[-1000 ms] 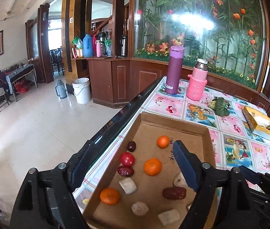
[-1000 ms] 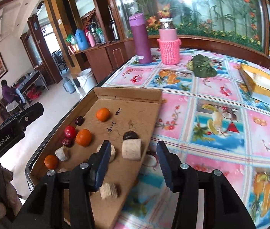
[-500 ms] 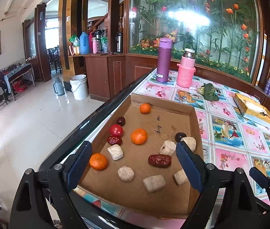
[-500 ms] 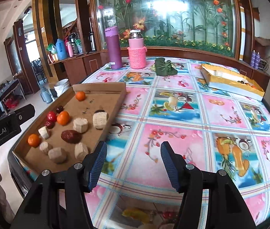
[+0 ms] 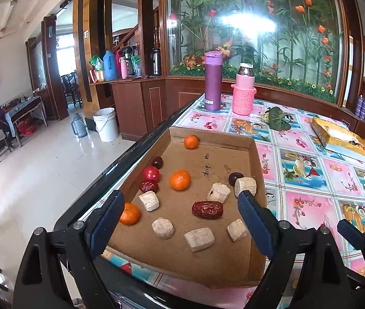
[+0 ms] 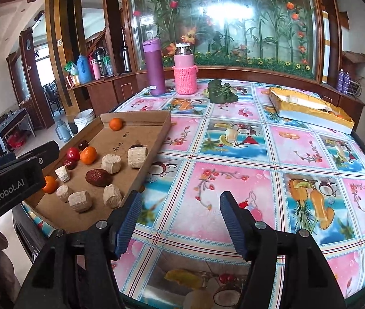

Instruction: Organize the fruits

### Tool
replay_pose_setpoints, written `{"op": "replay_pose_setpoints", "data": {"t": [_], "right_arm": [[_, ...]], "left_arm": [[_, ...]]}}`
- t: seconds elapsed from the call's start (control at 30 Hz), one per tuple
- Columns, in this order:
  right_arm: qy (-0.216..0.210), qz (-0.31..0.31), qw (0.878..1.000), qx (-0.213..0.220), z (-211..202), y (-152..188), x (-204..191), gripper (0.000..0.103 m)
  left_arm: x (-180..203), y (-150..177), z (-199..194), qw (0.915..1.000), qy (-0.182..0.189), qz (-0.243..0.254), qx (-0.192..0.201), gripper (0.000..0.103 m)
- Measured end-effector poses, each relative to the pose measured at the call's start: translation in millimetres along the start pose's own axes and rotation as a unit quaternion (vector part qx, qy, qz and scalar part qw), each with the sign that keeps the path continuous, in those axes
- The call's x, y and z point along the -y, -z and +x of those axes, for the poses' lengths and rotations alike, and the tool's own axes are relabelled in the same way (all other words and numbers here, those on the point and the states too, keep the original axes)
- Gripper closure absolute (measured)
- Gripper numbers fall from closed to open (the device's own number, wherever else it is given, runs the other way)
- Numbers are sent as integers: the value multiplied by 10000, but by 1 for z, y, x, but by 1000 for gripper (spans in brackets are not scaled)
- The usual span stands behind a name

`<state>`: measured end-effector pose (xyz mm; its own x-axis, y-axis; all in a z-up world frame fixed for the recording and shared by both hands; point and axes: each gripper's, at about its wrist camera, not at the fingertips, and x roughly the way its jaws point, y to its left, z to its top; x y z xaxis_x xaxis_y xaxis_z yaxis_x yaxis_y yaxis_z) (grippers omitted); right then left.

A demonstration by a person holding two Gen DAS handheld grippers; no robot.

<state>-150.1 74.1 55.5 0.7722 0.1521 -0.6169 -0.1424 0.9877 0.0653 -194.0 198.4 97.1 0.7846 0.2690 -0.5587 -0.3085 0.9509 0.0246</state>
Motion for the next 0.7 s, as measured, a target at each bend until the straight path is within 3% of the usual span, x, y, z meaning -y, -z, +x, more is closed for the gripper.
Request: {"op": "replay_pose_setpoints", "data": {"t": [0.7], "right_arm": [[-1, -33, 10000, -53, 3, 4, -4, 32]], "left_arm": [[-2, 0, -6, 9999, -57, 8, 84, 14]]}}
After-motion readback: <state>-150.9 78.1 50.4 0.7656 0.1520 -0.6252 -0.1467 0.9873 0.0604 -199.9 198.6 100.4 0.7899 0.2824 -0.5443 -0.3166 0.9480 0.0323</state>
